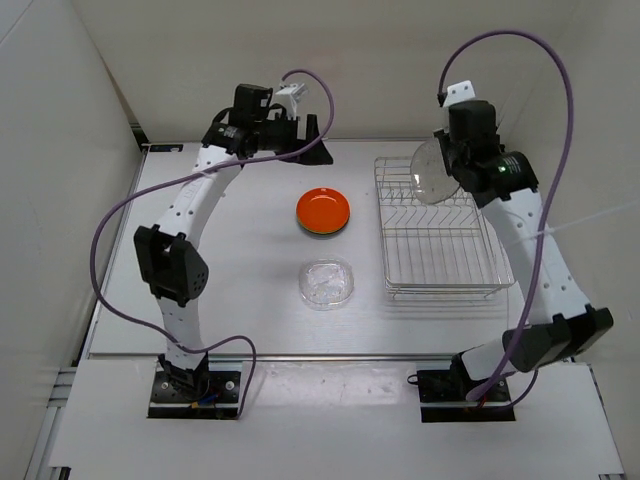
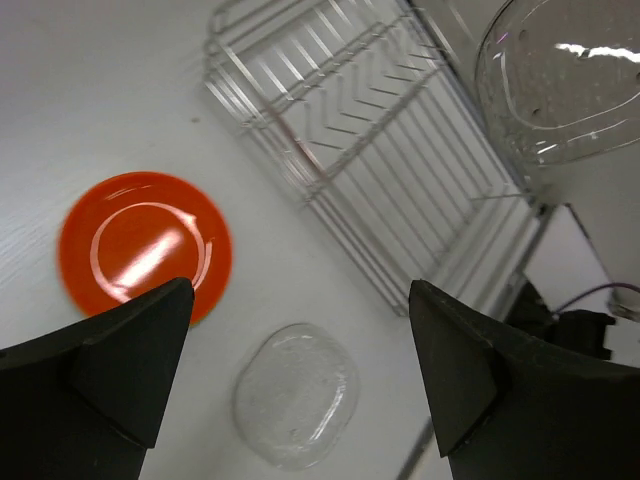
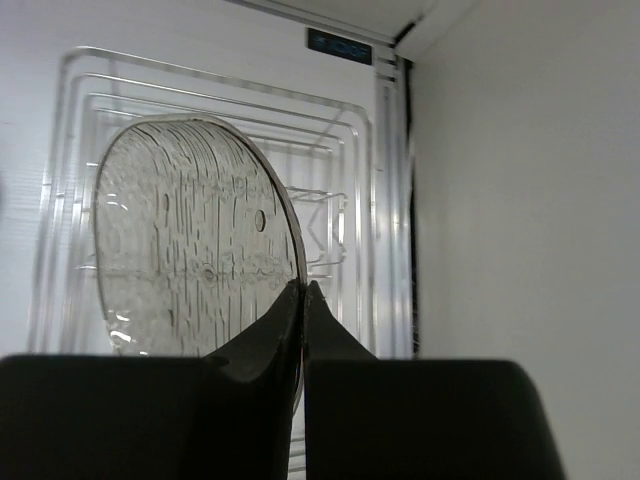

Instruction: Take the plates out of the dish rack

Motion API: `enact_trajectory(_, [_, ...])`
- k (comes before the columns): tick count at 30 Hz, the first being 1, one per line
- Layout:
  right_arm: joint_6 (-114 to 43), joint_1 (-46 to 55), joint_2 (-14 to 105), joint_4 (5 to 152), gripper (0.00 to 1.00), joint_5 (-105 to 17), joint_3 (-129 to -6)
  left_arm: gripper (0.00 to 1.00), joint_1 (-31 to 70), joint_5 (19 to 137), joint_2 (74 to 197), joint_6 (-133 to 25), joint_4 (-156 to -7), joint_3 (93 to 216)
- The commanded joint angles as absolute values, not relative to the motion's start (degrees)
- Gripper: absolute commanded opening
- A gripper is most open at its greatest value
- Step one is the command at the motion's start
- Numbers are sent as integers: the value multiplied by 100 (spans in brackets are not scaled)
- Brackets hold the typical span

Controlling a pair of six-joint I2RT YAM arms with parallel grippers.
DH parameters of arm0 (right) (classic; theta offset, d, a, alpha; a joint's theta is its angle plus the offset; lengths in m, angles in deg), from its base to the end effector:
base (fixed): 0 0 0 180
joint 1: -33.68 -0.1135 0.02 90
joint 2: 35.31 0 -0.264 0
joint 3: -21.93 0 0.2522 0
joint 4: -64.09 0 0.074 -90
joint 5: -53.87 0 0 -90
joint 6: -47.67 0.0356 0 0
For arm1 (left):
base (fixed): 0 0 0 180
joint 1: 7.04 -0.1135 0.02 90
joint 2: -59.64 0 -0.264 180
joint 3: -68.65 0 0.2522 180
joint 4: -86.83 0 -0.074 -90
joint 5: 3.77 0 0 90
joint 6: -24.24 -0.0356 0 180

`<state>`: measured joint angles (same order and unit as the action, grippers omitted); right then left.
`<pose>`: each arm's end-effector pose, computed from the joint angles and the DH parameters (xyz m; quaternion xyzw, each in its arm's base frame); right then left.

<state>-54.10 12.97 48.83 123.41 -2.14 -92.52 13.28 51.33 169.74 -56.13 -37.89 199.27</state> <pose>0.2889 0.0879 0.4532 -0.0880 0.8326 -0.2133 0.5035 0.3978 -0.1690 0.3910 0.2172 0.8286 -0.3710 0.3586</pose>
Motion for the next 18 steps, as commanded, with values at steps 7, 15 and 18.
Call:
enact_trajectory(7, [-4849,1558,4195,12180,0,-2838,-9150,100,1924,3314,17407,-4274,-4811,20676])
enact_trajectory(15, [-4594,1558,4467,12303,0,-3464,-9264,96,2161,3269,17592,-4124,-4864,21055])
enact_trajectory(18, [-4541,1558,4529,12355,0,-3657,-9414,95,2162,3332,17644,-4176,-4864,21055])
